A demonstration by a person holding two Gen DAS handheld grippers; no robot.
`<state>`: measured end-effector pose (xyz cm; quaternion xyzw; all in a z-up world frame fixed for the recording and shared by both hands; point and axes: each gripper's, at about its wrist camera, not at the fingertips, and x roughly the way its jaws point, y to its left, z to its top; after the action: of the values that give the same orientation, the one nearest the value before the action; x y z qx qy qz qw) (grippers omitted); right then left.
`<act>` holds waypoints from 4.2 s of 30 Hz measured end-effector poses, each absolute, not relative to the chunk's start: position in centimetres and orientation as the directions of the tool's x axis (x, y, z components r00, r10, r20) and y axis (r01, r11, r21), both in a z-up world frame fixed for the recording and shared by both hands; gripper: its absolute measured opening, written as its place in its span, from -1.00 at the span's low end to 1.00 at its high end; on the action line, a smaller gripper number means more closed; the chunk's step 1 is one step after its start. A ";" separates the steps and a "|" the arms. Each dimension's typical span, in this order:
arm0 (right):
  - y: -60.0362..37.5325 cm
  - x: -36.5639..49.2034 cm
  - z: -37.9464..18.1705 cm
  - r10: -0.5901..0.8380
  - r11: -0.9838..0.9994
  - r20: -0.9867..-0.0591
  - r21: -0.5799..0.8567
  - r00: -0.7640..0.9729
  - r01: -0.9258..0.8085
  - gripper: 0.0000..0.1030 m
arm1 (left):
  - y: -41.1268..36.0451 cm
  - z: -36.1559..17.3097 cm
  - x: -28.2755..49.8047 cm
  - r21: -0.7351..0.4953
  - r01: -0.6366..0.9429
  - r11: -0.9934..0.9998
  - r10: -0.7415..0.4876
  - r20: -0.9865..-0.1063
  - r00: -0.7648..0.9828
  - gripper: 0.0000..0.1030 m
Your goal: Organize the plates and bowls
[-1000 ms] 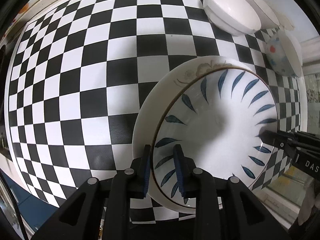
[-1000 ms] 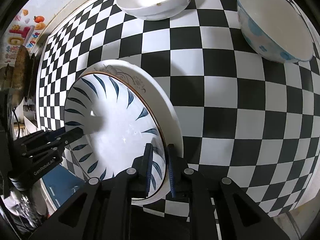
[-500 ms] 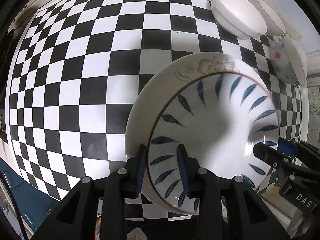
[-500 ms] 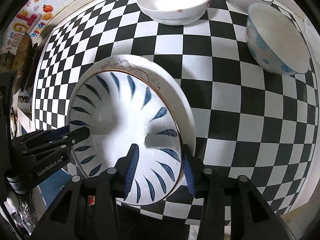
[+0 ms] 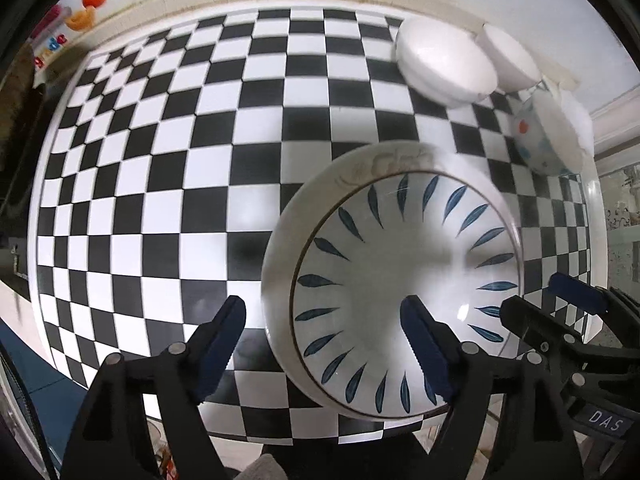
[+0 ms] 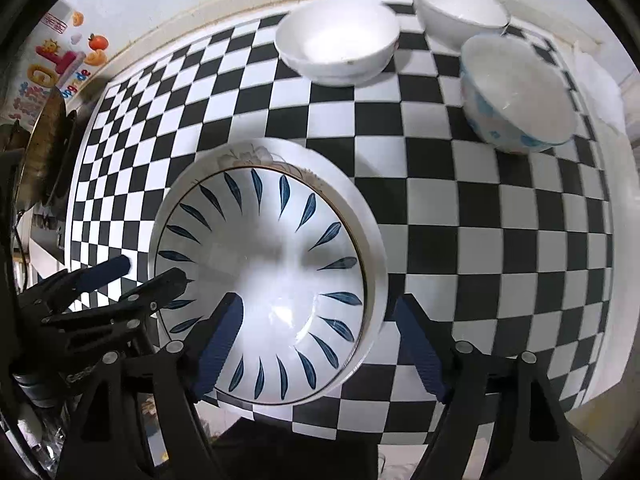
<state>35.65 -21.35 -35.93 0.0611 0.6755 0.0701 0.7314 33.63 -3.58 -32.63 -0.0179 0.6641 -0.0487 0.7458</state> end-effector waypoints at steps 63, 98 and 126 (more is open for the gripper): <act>-27.6 27.9 -16.7 0.119 0.979 -0.851 0.185 0.512 0.080 0.64 | -3.3 -18.3 32.6 -0.176 0.050 0.983 -0.181 -0.911 0.371 0.69; -31.5 59.4 -40.8 0.180 0.983 -0.981 0.182 0.074 0.032 -0.84 | -11.3 -36.2 55.1 -0.257 0.023 0.966 -0.256 -0.966 -0.040 -0.66; -47.8 34.5 -31.2 0.212 0.934 -0.965 0.247 0.155 0.257 -0.85 | -23.6 -29.7 37.9 -0.352 0.302 0.886 -0.323 -0.936 -0.144 -0.66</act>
<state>34.48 -47.81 -31.22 0.1803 0.6498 -0.0151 0.7382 37.87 -23.63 -29.71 -0.0072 0.7176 -0.2387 0.6542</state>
